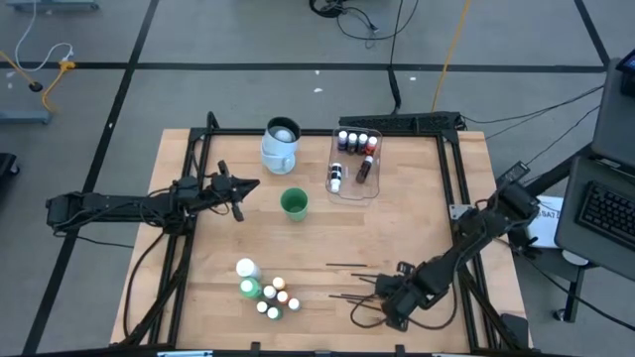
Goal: Pick & Place Paint Supplies
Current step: Put the gold paintbrush into the green cup
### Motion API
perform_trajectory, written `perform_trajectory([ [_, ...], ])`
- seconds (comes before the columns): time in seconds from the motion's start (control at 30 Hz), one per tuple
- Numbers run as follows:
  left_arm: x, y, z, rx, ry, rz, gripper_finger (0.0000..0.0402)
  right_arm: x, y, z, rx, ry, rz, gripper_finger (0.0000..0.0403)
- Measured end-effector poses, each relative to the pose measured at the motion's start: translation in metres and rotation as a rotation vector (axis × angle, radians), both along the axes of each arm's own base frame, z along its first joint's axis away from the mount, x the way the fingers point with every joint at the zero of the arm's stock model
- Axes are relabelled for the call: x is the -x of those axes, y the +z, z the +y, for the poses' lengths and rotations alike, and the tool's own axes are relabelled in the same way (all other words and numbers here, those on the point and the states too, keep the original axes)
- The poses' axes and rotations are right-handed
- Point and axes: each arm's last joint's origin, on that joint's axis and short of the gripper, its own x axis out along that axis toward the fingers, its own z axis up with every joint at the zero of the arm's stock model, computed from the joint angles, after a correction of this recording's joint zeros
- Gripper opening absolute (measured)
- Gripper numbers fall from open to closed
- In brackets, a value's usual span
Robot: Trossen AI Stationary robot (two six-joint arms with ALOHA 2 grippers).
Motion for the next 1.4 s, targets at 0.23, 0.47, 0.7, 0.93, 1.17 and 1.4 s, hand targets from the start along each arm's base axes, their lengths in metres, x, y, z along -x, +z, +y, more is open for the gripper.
perform_trajectory([
  [0.23, 0.0, 0.0, 0.0, 0.0, 0.0, 0.0, 0.0024, 0.013, -0.001, 0.015, 0.009, -0.035, -0.014, 0.0166],
  [0.47, 0.0, 0.0, 0.0, -0.01, 0.0, 0.002, 0.0024, 0.017, -0.006, 0.016, 0.133, 0.018, -0.075, 0.0151],
  [0.7, 0.0, 0.0, 0.0, -0.01, 0.0, 0.002, 0.0024, 0.015, -0.026, 0.018, 0.198, 0.078, -0.028, 0.0136],
  [0.93, 0.0, 0.0, 0.0, -0.008, 0.001, 0.002, 0.0024, 0.015, -0.032, 0.019, 0.195, 0.064, 0.02, 0.0121],
  [1.17, 0.0, 0.0, 0.0, -0.007, 0.001, 0.002, 0.0024, 0.015, -0.029, 0.019, 0.169, 0.075, 0.015, 0.011],
  [1.4, 0.0, 0.0, 0.0, -0.007, 0.002, 0.002, 0.0024, 0.014, -0.026, 0.022, 0.111, 0.091, 0.0, 0.0109],
])
